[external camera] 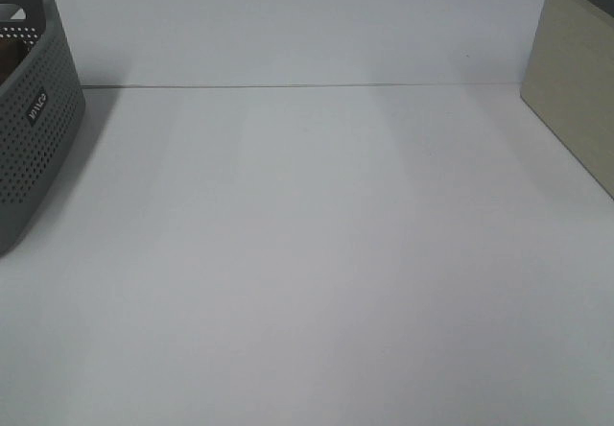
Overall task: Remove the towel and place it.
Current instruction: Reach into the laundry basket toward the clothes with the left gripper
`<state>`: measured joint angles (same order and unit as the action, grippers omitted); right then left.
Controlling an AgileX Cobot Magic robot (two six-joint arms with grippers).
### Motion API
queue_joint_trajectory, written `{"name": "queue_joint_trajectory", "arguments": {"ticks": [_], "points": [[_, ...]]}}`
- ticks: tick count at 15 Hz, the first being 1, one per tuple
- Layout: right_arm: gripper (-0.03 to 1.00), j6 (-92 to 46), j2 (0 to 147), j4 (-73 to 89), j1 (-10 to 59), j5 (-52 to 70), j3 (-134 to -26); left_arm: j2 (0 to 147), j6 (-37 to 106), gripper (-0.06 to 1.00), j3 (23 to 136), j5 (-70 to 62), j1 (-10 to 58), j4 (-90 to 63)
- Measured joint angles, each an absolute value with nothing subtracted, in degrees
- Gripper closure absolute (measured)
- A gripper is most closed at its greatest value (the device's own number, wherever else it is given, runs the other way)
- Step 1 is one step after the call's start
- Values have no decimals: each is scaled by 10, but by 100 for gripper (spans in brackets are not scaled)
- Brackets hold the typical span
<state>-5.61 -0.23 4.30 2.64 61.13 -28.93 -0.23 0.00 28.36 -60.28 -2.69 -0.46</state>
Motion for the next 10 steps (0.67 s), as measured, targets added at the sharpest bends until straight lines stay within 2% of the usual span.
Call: {"name": "queue_joint_trajectory", "arguments": {"ticks": [10], "points": [[20, -56, -2, 43, 26, 611, -289, -2, 0, -5, 284, -603, -27, -5]]}}
